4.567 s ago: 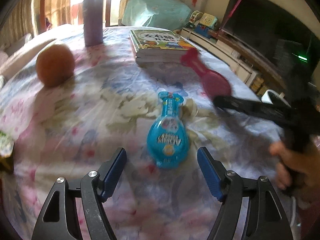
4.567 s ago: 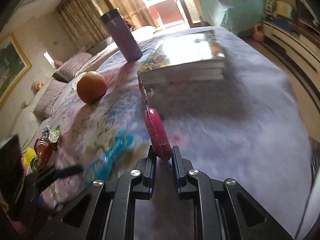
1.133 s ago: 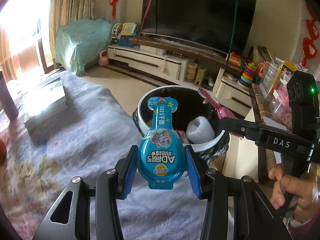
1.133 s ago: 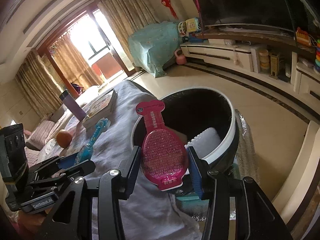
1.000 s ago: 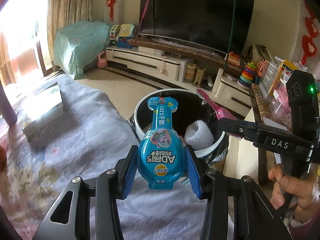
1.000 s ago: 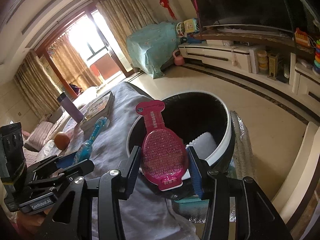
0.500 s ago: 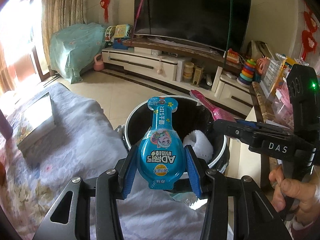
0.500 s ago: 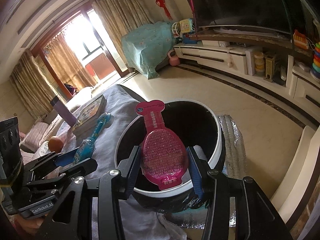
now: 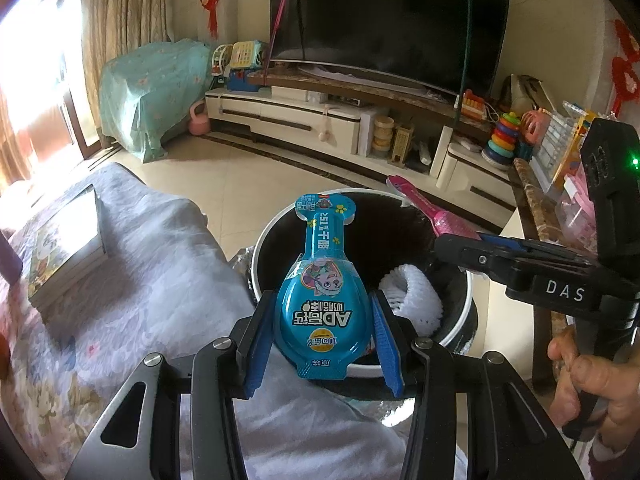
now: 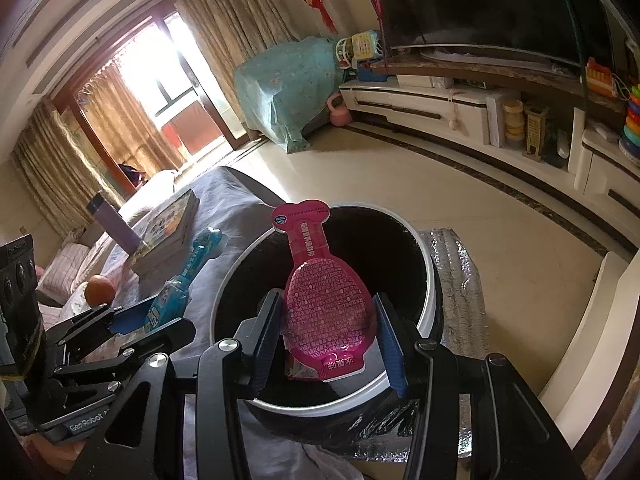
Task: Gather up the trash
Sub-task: 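Carry the blue bottle and pink bottle over the trash bin with both grippers, then open both grippers to drop the two bottles into the bin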
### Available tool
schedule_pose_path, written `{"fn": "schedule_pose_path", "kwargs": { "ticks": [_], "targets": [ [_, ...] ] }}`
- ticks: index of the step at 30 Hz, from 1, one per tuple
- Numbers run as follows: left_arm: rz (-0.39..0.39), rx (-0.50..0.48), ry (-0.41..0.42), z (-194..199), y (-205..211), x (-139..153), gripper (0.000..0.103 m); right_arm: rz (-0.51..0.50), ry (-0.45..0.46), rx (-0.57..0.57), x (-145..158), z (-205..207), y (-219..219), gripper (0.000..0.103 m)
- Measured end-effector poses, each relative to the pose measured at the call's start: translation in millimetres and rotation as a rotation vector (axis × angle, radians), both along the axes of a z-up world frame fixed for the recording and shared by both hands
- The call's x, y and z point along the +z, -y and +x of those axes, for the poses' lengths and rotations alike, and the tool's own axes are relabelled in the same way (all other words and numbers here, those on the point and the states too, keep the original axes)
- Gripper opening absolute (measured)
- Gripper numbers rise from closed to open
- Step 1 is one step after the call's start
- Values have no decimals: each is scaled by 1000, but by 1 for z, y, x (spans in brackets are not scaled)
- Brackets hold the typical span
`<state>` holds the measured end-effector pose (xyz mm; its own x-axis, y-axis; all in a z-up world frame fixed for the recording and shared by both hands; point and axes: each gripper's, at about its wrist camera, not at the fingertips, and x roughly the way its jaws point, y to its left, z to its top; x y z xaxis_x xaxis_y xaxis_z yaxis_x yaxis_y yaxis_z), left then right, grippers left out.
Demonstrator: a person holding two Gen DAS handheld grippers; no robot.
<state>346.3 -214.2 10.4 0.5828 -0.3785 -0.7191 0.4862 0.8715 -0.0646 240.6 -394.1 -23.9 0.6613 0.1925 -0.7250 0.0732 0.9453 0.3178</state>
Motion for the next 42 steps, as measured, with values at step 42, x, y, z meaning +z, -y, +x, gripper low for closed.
{"fn": "schedule_pose_path", "kwargs": {
  "ticks": [42],
  "targets": [
    [24, -3, -35, 20, 20, -8, 45, -23, -58, 5, -10, 25, 1, 47]
  ]
}}
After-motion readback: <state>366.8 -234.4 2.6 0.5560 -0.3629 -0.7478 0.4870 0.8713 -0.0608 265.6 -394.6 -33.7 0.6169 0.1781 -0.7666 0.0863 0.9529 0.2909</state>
